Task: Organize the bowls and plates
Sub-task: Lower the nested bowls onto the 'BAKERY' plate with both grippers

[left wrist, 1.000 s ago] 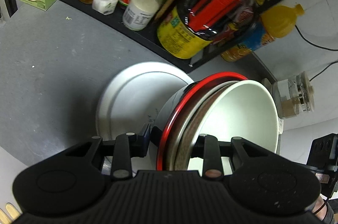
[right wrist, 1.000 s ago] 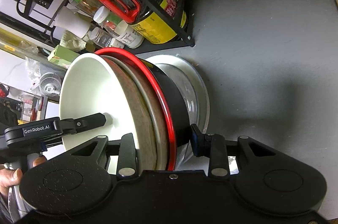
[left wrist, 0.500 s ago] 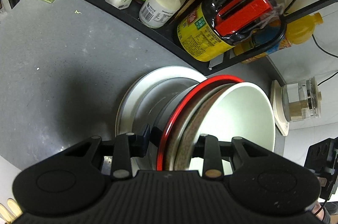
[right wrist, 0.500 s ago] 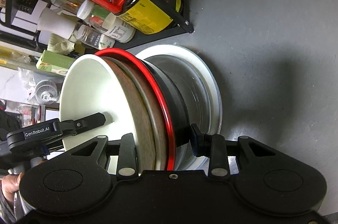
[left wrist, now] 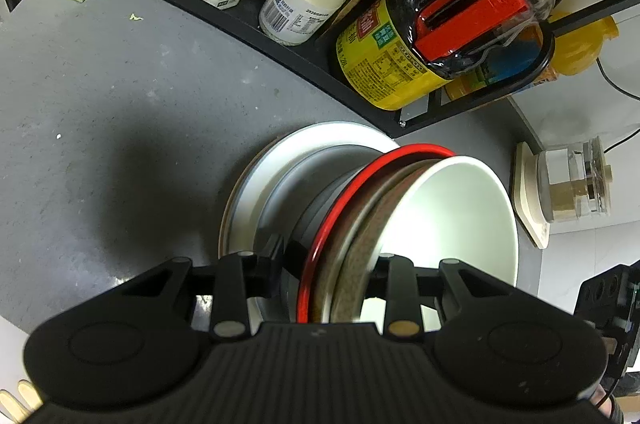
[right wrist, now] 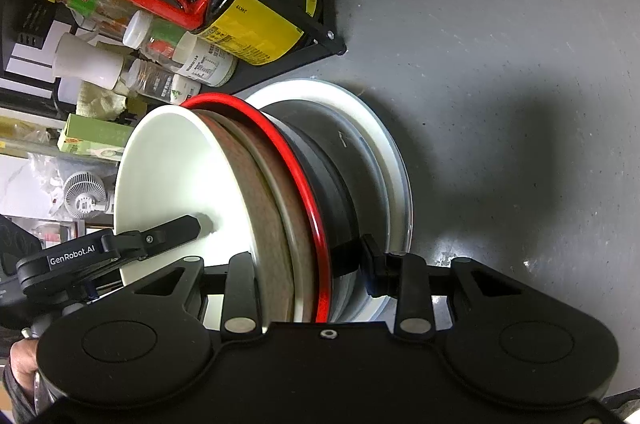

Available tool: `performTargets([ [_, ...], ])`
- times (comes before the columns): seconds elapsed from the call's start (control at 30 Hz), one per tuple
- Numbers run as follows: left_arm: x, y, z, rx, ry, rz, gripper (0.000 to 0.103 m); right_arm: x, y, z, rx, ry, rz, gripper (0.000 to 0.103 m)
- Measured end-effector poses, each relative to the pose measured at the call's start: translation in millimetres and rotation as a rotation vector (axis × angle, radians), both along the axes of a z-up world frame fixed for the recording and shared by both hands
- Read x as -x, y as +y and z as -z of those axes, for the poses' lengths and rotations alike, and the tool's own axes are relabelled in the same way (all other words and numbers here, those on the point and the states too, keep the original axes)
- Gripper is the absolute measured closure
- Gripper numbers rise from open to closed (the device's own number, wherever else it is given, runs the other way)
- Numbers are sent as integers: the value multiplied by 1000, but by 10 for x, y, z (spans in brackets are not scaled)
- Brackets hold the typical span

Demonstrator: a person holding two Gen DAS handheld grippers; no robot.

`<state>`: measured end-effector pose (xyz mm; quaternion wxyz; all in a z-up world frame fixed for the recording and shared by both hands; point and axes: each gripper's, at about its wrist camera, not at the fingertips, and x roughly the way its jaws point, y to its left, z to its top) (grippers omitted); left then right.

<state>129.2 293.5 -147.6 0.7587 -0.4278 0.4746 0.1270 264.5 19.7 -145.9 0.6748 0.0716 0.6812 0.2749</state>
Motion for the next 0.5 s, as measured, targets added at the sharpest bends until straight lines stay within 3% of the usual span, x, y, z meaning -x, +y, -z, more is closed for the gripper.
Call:
performTargets([
  [0.5,10,91,70,49,5,-31,69,-57,16,34,-35,26,53,63],
])
